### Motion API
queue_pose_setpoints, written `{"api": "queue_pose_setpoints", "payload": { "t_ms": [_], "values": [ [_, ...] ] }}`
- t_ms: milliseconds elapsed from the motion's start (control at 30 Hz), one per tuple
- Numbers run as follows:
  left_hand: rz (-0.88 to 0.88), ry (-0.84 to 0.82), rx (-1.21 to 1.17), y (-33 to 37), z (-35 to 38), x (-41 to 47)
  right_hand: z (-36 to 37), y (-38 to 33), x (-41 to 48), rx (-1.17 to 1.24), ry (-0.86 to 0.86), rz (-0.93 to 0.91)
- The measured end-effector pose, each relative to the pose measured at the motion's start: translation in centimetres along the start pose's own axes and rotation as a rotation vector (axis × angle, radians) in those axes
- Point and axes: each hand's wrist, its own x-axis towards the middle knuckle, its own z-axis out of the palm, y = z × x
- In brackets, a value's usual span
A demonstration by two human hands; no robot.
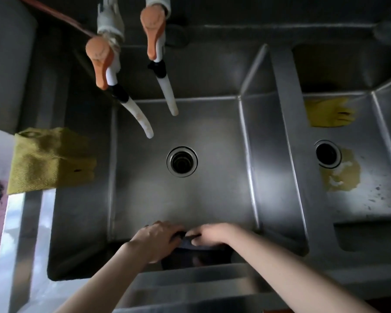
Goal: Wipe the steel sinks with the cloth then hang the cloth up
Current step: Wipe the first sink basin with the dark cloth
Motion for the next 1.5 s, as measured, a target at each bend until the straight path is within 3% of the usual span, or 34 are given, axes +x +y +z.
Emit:
{"api": "queue_pose_setpoints", "payload": {
  "t_ms": [300, 600, 733, 900, 1100, 1133, 1267, 1400, 1500],
  "values": [
    [-0.058, 0.159, 0.053, 1.2, -2.4, 3.6, -1.2, 2.8, -3.7, 0.028, 0.047, -0.083],
    [-0.015, 0.289, 0.038, 3.0, -5.3, 7.6, -4.0, 7.6, -7.1, -0.027, 0.020, 0.023],
    [-0.007, 0.371, 0.029, 3.6, -6.0, 9.7, -6.9, 8.7, -6.0, 0.103, 0.254, 0.089],
    [0.012, 0.507, 0.013, 3.9, -7.7, 12.4, -12.6, 9.2, -4.3, 0.062, 0.704, 0.148],
    [-0.046, 0.536, 0.024, 3.4, -9.6, 16.8, -16.2, 8.6, -1.2, -0.365, 1.193, 0.238],
    [-0.048, 0.534, 0.033, 3.3, -9.8, 17.6, -16.4, 8.8, -0.4, -0.398, 1.205, 0.238],
    [-0.046, 0.486, 0.071, 2.2, -9.3, 20.5, -15.1, 11.1, 4.8, -0.362, 0.952, 0.236],
    [-0.041, 0.481, 0.129, 1.3, -8.7, 22.3, -13.9, 12.6, 8.7, -0.300, 0.982, 0.199],
    [-0.040, 0.483, 0.132, 0.4, -8.8, 23.4, -16.1, 13.5, 10.5, -0.215, 1.117, 0.279]
  ]
}}
